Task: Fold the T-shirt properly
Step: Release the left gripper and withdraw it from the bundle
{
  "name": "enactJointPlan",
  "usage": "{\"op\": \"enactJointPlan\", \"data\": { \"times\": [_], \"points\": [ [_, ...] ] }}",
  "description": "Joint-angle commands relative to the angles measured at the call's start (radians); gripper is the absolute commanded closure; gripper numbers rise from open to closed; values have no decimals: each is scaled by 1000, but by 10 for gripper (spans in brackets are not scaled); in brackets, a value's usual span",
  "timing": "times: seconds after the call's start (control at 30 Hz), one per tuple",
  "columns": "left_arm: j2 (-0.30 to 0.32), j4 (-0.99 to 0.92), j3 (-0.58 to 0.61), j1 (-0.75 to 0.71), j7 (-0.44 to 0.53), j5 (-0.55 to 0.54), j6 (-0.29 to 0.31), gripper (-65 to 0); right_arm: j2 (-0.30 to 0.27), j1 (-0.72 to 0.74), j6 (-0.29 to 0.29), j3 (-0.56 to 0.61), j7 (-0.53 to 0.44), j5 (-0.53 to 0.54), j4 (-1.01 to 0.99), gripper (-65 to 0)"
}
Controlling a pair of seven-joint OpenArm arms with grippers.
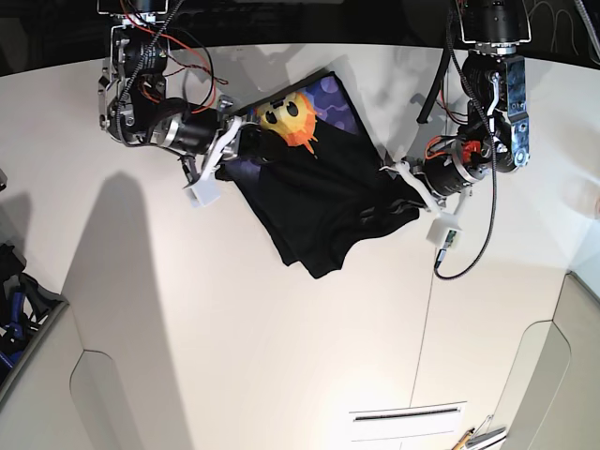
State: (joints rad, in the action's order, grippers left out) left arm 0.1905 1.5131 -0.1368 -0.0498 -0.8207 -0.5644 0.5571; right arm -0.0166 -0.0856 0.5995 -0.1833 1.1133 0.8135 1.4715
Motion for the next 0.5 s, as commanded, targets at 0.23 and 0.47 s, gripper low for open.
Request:
{"op": "enactJointPlan", "data": {
  "times": [0.23, 0.47],
  "points": [
    [12, 10, -6, 17, 48, 29, -22, 0, -17, 5, -16, -127, 21, 26, 6, 0],
    [12, 100, -40, 19, 36, -64, 16, 0, -16, 8, 4, -129, 92, 138, 115, 0]
  ]
}}
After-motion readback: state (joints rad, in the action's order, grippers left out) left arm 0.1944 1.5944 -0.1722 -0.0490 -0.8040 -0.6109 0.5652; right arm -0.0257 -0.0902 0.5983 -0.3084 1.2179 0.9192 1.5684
